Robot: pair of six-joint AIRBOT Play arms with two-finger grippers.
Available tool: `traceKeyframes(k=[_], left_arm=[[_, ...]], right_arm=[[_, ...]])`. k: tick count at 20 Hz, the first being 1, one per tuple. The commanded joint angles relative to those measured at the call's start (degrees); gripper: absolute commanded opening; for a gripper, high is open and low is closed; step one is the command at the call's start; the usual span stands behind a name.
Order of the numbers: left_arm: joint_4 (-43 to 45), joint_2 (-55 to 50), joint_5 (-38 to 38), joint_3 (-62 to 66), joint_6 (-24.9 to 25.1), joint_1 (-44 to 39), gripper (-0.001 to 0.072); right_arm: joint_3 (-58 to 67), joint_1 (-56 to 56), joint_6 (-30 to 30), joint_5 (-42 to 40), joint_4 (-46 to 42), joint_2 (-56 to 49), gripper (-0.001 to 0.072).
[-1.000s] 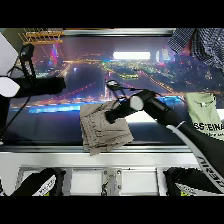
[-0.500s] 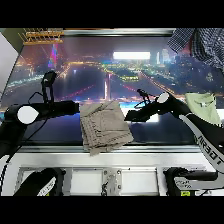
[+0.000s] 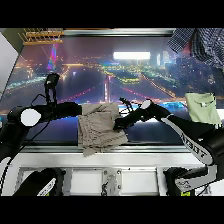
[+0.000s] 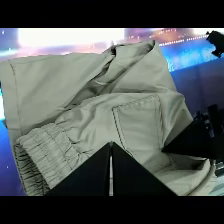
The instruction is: Fold the clothes and pants, and hang the long-sleeved shirts on hangers.
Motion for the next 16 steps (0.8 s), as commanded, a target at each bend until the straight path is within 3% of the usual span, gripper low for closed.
traceKeyframes(k=[1,5,7,12,16], left_arm=[[0.0,0.0,-0.2,0.0,-0.7,0.0,0.0006],[0.0,0.0,-1.3,0.0,-0.7,0.0,0.0006],[0.0,0.0,-2.8,0.0,-0.7,0.0,0.0006],[0.0,0.0,-4.6,0.0,-0.7,0.0,0.0006],[0.0,0.0,-4.6,0.0,-0.7,0.0,0.0006]], right_arm=[[3.1,-0.9,0.5,-0.1,-4.2,1.6,0.0022],[10.4,-13.9,15.5,1.0,-30.5,9.2,0.0022],[13.6,-22.7,19.1,1.8,-38.8,12.4,0.0022],[17.6,-45.7,19.5,1.7,-39.3,15.3,0.0022],[17.6,-57.1,21.7,-1.8,-37.0,15.7,0.0021]])
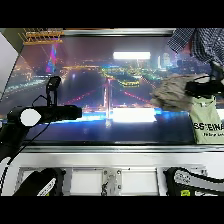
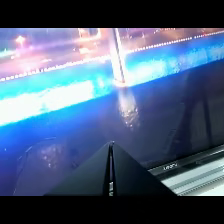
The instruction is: Fold the clothes and pants, and hang the long-sleeved shirts on hangers.
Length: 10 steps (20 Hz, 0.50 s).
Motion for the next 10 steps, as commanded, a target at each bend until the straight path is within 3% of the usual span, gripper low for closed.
traceKeyframes(k=[1,6,10], left_arm=[[0.0,0.0,-0.4,0.0,0.1,0.0,0.0006],[0.0,0.0,-0.4,0.0,0.1,0.0,0.0006],[0.0,0.0,-0.9,0.0,0.1,0.0,0.0006]], right_arm=[[0.6,-10.1,3.2,-4.0,0.7,0.9,0.0021],[0.7,-12.4,3.2,-11.0,4.8,3.0,0.0022],[0.6,-12.4,10.0,-13.3,0.0,6.2,0.0021]])
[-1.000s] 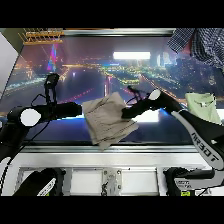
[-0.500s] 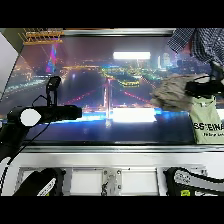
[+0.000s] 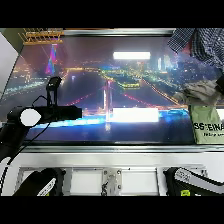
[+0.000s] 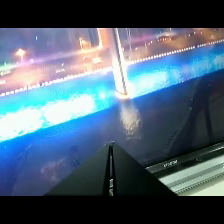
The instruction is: Fold the clothes and pants, and hang the long-sleeved shirts on hangers.
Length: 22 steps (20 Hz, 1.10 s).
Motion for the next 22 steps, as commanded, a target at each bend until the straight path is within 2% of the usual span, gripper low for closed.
traceKeyframes(k=[1,2,8,12,22], left_arm=[[0.1,0.0,-0.5,0.0,0.1,0.0,0.0006],[0.1,0.0,-0.7,0.0,0.0,0.0,0.0006],[0.1,0.0,-2.0,0.0,0.1,0.0,0.0006],[0.2,0.0,-2.2,0.0,0.1,0.0,0.0006],[0.2,0.0,-3.1,0.0,0.1,0.0,0.0006]], right_arm=[[0.0,-0.5,8.1,-2.0,-6.9,2.8,0.0021],[-0.2,-0.5,9.8,-1.0,-8.7,3.6,0.0021],[-5.7,-0.5,9.8,10.0,-18.4,7.6,0.0021],[-11.4,-0.6,9.8,13.4,-26.1,9.2,0.0022],[-15.7,-0.6,9.8,15.3,-29.4,9.0,0.0031]])
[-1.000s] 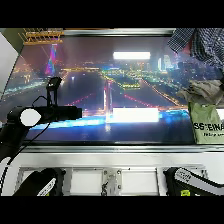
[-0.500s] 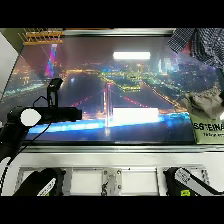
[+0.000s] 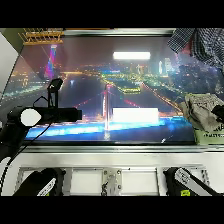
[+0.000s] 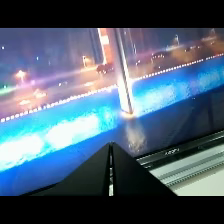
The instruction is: Fold the clothes and pants, and hang the long-sleeved shirts on hangers.
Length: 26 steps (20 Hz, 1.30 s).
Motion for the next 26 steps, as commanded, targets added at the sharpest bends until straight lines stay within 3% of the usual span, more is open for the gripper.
traceKeyframes(k=[1,3,5,9,15,19,22,25,26], left_arm=[[0.0,0.0,-0.4,0.0,0.0,0.0,0.0006],[0.0,0.0,-0.4,0.0,0.0,0.0,0.0006],[0.0,0.0,-0.3,0.0,0.0,0.0,0.0006],[0.0,0.0,-0.3,0.0,0.0,0.0,0.0006],[0.0,0.0,2.0,0.0,0.0,0.0,0.0006],[0.0,0.0,3.5,0.0,0.0,0.0,0.0006],[0.0,0.0,3.5,0.0,0.0,0.0,0.0006],[0.0,0.0,3.5,0.0,0.0,0.0,0.0006],[0.0,0.0,3.6,0.0,0.0,0.0,0.0006]], right_arm=[[-0.5,0.0,-0.1,2.1,-1.4,0.0,0.0033],[-0.5,0.0,-1.4,3.7,-1.4,0.0,0.0067],[-0.5,0.0,-1.8,3.6,-1.3,0.2,0.0629],[-0.5,2.2,-5.6,-1.1,3.0,6.5,0.0651],[-0.5,17.1,-13.2,-4.2,25.7,17.7,0.0652],[-0.5,28.0,-13.2,-4.2,26.8,17.2,0.0651],[-0.5,31.7,-13.2,-4.2,26.9,16.4,0.0625],[-0.5,32.6,-13.2,-4.0,26.9,16.2,0.0016],[-0.5,32.6,-13.2,-4.0,26.8,16.2,0.0024]])
